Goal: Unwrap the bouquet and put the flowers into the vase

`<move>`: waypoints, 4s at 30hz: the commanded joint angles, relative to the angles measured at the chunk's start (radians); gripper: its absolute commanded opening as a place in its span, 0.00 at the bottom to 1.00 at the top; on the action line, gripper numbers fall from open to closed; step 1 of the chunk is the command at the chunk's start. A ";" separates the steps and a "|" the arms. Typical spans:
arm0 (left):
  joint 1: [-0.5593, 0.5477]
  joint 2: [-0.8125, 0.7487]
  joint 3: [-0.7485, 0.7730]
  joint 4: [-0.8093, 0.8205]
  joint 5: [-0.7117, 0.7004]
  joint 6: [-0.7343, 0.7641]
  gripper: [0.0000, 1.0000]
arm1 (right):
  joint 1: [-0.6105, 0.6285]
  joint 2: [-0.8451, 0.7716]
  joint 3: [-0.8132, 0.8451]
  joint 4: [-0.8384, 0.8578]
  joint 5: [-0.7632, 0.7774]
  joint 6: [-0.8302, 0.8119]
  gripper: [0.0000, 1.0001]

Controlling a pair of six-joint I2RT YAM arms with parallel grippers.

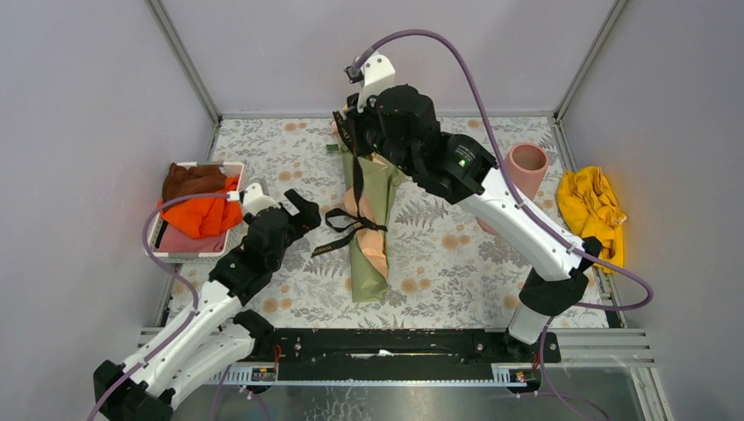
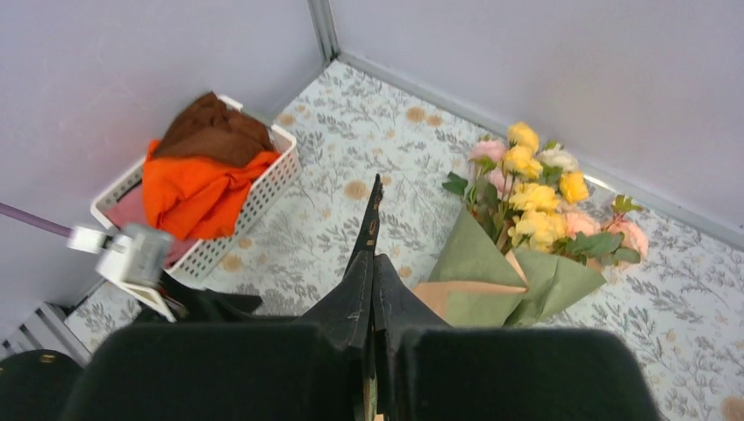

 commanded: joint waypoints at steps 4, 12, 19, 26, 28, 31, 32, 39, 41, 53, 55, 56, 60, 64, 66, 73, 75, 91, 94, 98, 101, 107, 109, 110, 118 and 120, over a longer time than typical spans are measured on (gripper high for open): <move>0.001 0.128 -0.055 0.215 0.185 0.087 0.99 | -0.001 -0.039 0.053 0.078 0.058 -0.053 0.00; -0.009 0.224 -0.137 0.371 0.299 0.142 0.86 | -0.014 -0.056 0.021 0.084 0.090 -0.065 0.00; -0.014 0.360 -0.115 0.380 0.289 0.198 0.69 | -0.045 -0.062 0.020 0.080 0.073 -0.036 0.00; -0.029 0.524 -0.051 0.353 0.285 0.268 0.66 | -0.065 -0.090 -0.026 0.089 0.063 -0.023 0.00; -0.029 0.561 -0.033 0.348 0.288 0.301 0.66 | -0.068 -0.098 -0.042 0.095 0.057 -0.019 0.00; -0.029 0.620 0.001 0.331 0.298 0.337 0.66 | -0.073 -0.106 -0.053 0.099 0.053 -0.015 0.00; -0.029 0.638 0.010 0.327 0.301 0.343 0.66 | -0.074 -0.108 -0.057 0.101 0.052 -0.015 0.00; -0.031 0.719 0.057 0.305 0.345 0.348 0.52 | -0.085 -0.120 -0.073 0.105 0.055 -0.009 0.00; -0.032 0.731 0.054 0.302 0.361 0.340 0.49 | -0.091 -0.126 -0.077 0.106 0.055 -0.007 0.00; -0.061 0.771 0.038 0.300 0.377 0.296 0.58 | -0.114 -0.145 -0.122 0.118 0.035 0.009 0.00; -0.063 0.779 0.029 0.306 0.372 0.293 0.58 | -0.116 -0.154 -0.139 0.128 0.027 0.014 0.00; -0.063 0.787 0.028 0.306 0.372 0.291 0.58 | -0.118 -0.160 -0.147 0.133 0.025 0.016 0.00; -0.069 0.808 0.018 0.317 0.390 0.273 0.55 | -0.122 -0.165 -0.157 0.133 0.021 0.021 0.00; -0.077 0.819 0.003 0.334 0.392 0.250 0.32 | -0.124 -0.178 -0.179 0.144 0.014 0.029 0.00; -0.078 0.828 -0.001 0.335 0.391 0.243 0.22 | -0.126 -0.183 -0.196 0.151 0.010 0.035 0.00; -0.085 0.837 -0.002 0.333 0.371 0.222 0.00 | -0.135 -0.192 -0.239 0.164 0.013 0.048 0.07; -0.086 0.825 -0.004 0.330 0.367 0.217 0.00 | -0.137 -0.193 -0.249 0.165 0.017 0.049 0.08; -0.088 0.615 -0.067 0.378 0.446 0.202 0.09 | -0.159 -0.201 -0.318 0.191 0.043 0.054 0.69; -0.087 0.575 -0.074 0.390 0.453 0.210 0.25 | -0.160 -0.203 -0.333 0.196 0.050 0.053 0.74; -0.088 0.571 -0.068 0.407 0.467 0.223 0.32 | -0.161 -0.215 -0.368 0.210 0.043 0.065 0.77; -0.087 0.599 -0.049 0.413 0.471 0.233 0.32 | -0.161 -0.225 -0.384 0.216 0.039 0.071 0.77; -0.088 0.669 -0.011 0.422 0.437 0.254 0.32 | -0.161 -0.250 -0.422 0.228 0.034 0.078 0.77; -0.088 0.685 0.010 0.422 0.429 0.264 0.32 | -0.161 -0.259 -0.443 0.234 0.034 0.079 0.77; -0.087 0.693 0.023 0.420 0.426 0.266 0.32 | -0.161 -0.261 -0.449 0.236 0.034 0.080 0.77; -0.088 0.758 0.079 0.422 0.405 0.277 0.31 | -0.162 -0.280 -0.489 0.245 0.028 0.094 0.77; -0.088 0.772 0.088 0.422 0.403 0.281 0.30 | -0.164 -0.283 -0.494 0.245 0.028 0.096 0.76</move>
